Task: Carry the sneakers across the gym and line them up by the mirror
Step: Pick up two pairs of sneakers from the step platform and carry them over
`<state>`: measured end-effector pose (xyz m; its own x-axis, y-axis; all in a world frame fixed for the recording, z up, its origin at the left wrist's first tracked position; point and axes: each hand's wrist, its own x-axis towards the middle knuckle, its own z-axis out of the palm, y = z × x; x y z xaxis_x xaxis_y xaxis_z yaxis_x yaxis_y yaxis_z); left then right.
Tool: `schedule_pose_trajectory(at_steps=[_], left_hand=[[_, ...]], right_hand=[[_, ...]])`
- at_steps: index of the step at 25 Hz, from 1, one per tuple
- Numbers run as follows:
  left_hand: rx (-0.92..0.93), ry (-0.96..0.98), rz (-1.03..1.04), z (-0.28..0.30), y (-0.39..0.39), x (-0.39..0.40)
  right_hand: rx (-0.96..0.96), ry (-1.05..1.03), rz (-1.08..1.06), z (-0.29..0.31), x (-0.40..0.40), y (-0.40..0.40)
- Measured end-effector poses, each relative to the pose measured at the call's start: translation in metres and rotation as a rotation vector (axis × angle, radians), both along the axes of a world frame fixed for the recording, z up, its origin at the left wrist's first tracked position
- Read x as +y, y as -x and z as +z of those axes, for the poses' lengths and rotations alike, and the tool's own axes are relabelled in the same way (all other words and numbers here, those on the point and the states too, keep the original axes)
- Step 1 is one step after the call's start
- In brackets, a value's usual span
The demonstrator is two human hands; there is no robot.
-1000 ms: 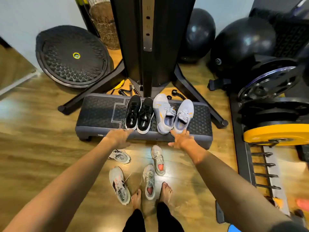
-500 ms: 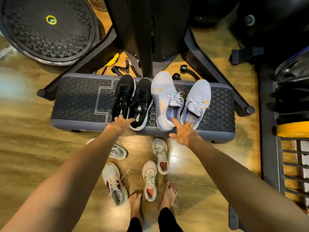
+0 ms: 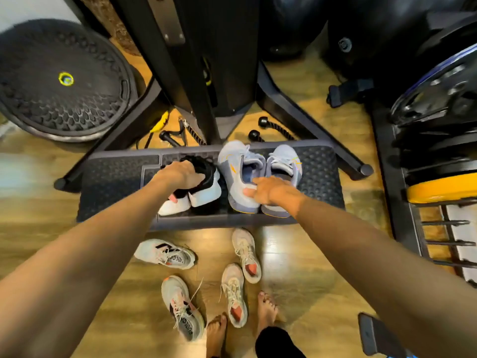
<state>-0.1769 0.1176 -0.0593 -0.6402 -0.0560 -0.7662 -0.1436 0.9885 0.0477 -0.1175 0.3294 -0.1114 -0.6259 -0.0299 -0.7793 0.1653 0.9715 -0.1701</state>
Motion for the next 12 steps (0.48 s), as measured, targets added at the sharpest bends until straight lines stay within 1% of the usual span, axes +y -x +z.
schedule_pose_trajectory(at_steps=[1, 2, 3, 4, 5, 7, 9, 12], left_hand=[[-0.019, -0.042, 0.066, 0.026, 0.007, 0.007], [-0.01, -0.07, 0.089, 0.052, 0.013, 0.013], [0.02, -0.08, 0.057, 0.076, 0.016, 0.019], [0.052, -0.082, 0.006, 0.1, 0.019, 0.025], [0.076, -0.082, -0.045, 0.124, 0.017, 0.031], [0.113, -0.086, -0.142, 0.171, 0.013, 0.041], [0.158, -0.073, -0.259, 0.228, 0.003, 0.047], [0.265, -0.076, -0.405, 0.313, -0.02, 0.058]], right_hand=[[0.009, -0.03, -0.006, 0.024, 0.004, 0.007], [0.026, -0.07, -0.01, 0.047, 0.008, 0.013], [0.03, -0.115, -0.009, 0.071, 0.011, 0.015], [0.02, -0.132, -0.019, 0.095, 0.016, 0.014], [-0.009, -0.104, -0.046, 0.119, 0.021, 0.01], [-0.034, 0.023, -0.121, 0.162, 0.032, -0.005], [0.044, 0.041, -0.208, 0.218, 0.047, -0.031], [0.181, -0.063, -0.231, 0.304, 0.066, -0.08]])
